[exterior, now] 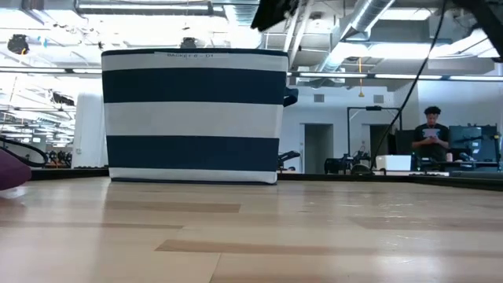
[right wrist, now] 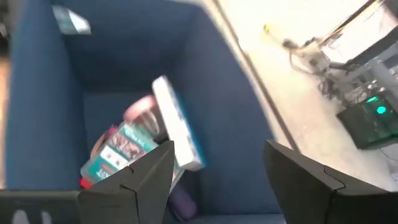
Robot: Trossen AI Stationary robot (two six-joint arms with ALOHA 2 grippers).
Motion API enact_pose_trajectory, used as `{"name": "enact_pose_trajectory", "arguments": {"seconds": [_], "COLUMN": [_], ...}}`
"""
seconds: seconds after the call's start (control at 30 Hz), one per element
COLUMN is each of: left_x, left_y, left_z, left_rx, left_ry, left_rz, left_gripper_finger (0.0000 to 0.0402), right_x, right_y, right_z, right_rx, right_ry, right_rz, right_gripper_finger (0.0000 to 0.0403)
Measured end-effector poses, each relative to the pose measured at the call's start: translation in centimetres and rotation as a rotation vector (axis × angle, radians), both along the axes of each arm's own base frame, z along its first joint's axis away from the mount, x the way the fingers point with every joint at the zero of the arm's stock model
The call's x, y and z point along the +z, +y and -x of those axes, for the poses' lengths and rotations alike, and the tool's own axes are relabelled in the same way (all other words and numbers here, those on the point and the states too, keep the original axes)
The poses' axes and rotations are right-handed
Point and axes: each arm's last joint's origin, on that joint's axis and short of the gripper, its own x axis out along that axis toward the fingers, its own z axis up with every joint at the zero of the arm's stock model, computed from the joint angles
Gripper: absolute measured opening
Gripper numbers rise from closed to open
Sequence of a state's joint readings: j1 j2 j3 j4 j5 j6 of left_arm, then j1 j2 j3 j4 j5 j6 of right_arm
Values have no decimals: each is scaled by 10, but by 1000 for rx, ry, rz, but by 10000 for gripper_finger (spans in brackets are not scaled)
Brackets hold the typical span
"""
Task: Pick & place medical supplies in basket/bin
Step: Return to Home Position
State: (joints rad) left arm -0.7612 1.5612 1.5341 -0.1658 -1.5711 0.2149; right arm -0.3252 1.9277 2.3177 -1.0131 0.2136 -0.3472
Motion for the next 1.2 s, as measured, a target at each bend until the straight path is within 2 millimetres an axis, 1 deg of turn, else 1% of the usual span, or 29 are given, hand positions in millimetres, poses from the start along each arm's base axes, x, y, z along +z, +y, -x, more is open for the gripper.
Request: {"name": "enact_pose_trajectory", "arguments": {"seconds": [0.13, 0.23, 0.3, 0.37, 0.5, 0.6, 0.67, 0.7, 0.73, 0.77, 0.8, 0.87, 0.9, 0.97, 1.03, 1.1, 1.2], "left_x": [0, 0, 2, 11, 38, 59, 67, 68, 67, 65, 59, 43, 30, 6, -18, -44, -75], "left_y": [0, 0, 1, 6, 26, 50, 69, 77, 86, 94, 102, 113, 116, 116, 114, 109, 103], "left_z": [0, 0, 3, 10, 35, 60, 81, 92, 103, 112, 122, 136, 141, 144, 142, 139, 135], "left_rx": [0, 0, -7, -12, -21, -22, -29, -47, -86, -143, -212, -321, -333, -306, -289, -285, -277], "left_ry": [5, 16, 32, 15, -20, -38, -59, -71, -88, -96, -72, 21, 79, 115, 145, 180, 127], "left_rz": [-5, -15, -30, -14, 20, 38, 58, 73, 105, 147, 189, 290, 307, 325, 308, 271, 240], "left_gripper_finger": [0, 0, 0, 0, 0, 0, 0, 0, 0, 0, 0, 0, 0, 0, 0, 0, 0], "right_x": [30, 41, 48, 57, 74, 81, 84, 84, 86, 86, 85, 81, 77, 66, 50, 27, -11], "right_y": [10, 18, 27, 38, 60, 74, 83, 88, 91, 95, 100, 108, 112, 120, 126, 129, 132], "right_z": [26, 48, 62, 80, 122, 158, 186, 200, 209, 215, 226, 243, 249, 266, 277, 279, 294], "right_rx": [5, 7, 18, 31, 67, 58, 37, 27, 19, 26, 56, 134, 174, 251, 296, 328, 358], "right_ry": [-89, -66, -53, -49, -29, -8, 15, 27, 6, -30, -41, -61, -72, -86, -115, -152, -260], "right_rz": [20, 12, 8, 7, -2, -50, -103, -130, -154, -176, -197, -237, -256, -297, -310, -317, -334], "right_gripper_finger": [240, 240, 240, 240, 240, 240, 240, 240, 240, 240, 240, 240, 240, 240, 240, 240, 240]}}
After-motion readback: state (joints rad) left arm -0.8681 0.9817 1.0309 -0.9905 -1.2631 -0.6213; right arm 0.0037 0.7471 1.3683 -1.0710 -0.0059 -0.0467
